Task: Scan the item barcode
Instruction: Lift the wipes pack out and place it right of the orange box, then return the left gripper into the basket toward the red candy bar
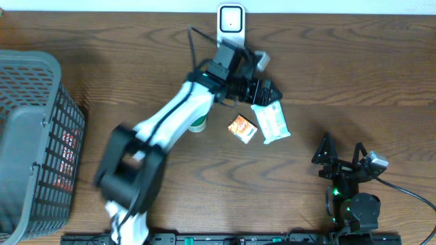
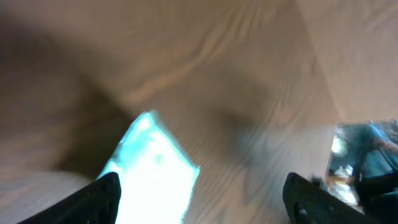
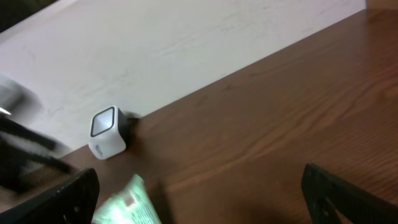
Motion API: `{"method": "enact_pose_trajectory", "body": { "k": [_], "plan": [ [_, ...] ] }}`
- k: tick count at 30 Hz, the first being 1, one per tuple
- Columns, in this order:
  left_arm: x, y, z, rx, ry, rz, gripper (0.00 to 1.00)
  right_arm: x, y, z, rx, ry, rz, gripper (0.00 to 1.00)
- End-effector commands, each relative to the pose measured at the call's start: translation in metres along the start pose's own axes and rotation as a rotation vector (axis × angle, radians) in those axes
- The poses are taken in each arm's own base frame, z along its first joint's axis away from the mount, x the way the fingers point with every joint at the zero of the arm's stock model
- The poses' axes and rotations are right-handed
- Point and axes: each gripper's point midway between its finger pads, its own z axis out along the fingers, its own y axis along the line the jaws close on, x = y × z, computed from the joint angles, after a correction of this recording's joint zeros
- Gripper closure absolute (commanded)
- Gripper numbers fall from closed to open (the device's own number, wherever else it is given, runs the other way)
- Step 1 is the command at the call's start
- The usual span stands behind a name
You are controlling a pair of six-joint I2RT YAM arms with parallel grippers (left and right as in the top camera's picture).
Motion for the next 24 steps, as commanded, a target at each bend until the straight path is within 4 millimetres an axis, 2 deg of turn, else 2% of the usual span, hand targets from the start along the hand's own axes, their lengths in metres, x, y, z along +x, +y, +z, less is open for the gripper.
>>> {"method": "enact_pose_trajectory", "body": {
  "k": [1,3,6,7,9,11,14,16,19,22,24],
  "plan": [
    [-0.061,-0.042,-0.114,-0.294,-0.307,0.118,0.16,0.001,0.0,0.0,0.002,0.002,0.008,0.01],
    [-0.063,-0.04,-0.169,-0.49,-0.408,0.106,0.16,0.001,0.0,0.0,0.002,0.003,0.008,0.01],
    [-0.053,-0.035,-0.265,-0.809,-0.573,0.07,0.12,0.001,0.0,0.0,0.002,0.003,0.008,0.01],
    [-0.042,-0.034,-0.313,-0.955,-0.649,0.042,0.11,0.001,0.0,0.0,0.002,0.003,0.008,0.01],
    [-0.02,-0.031,-0.38,-1.124,-0.776,-0.053,0.11,0.001,0.0,0.0,0.002,0.003,0.008,0.01],
    [0.003,-0.029,-0.427,-1.199,-0.886,-0.171,0.11,0.001,0.0,0.0,0.002,0.003,0.008,0.01],
    [0.038,-0.023,-0.478,-1.238,-1.02,-0.359,0.11,0.001,0.0,0.0,0.002,0.003,0.008,0.01],
    [0.062,-0.015,-0.503,-1.292,-1.072,-0.466,0.11,0.001,0.0,0.0,0.002,0.003,0.008,0.01],
    [0.096,0.0,-0.528,-1.386,-1.1,-0.625,0.1,0.001,0.0,0.0,0.002,0.002,0.008,0.01],
    [0.139,0.025,-0.547,-1.477,-1.088,-0.869,0.1,0.001,0.0,0.0,0.002,0.003,0.008,0.01],
    [0.147,0.037,-0.55,-1.469,-1.075,-0.946,0.1,0.001,0.0,0.0,0.002,0.002,0.008,0.01]
  ]
}}
